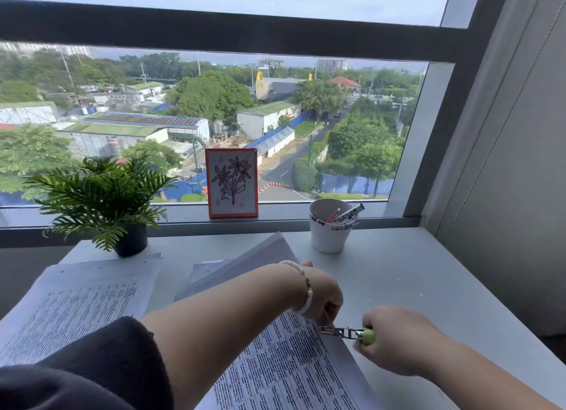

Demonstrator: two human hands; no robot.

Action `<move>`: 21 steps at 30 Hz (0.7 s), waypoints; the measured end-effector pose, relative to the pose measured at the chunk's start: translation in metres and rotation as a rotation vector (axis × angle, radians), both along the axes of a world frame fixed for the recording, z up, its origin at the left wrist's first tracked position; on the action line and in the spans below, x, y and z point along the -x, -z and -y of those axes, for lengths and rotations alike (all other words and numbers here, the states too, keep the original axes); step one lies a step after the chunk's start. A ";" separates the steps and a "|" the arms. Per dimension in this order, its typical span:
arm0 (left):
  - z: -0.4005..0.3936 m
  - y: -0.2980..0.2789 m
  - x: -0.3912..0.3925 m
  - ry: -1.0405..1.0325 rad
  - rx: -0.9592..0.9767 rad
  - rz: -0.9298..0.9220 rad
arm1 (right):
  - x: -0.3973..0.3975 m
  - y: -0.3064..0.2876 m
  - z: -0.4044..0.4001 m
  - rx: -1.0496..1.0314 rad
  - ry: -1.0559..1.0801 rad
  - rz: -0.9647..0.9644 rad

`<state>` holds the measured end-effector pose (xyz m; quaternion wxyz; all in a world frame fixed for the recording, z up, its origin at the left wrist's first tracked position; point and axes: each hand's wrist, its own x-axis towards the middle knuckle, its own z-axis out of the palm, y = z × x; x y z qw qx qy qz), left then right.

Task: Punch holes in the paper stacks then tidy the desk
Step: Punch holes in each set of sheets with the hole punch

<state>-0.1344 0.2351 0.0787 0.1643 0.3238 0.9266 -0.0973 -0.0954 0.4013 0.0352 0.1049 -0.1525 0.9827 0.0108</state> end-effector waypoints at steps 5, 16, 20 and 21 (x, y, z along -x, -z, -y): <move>-0.003 0.002 -0.001 0.021 0.021 0.055 | -0.003 -0.002 0.000 0.001 0.001 0.050; -0.002 0.011 0.001 -0.008 0.209 0.012 | -0.008 0.004 0.002 -0.060 0.023 0.000; 0.005 0.025 0.013 -0.113 0.265 0.053 | -0.012 0.007 0.006 -0.052 0.039 -0.012; 0.004 0.024 0.013 -0.107 0.254 0.061 | -0.012 0.009 0.006 -0.050 0.041 -0.007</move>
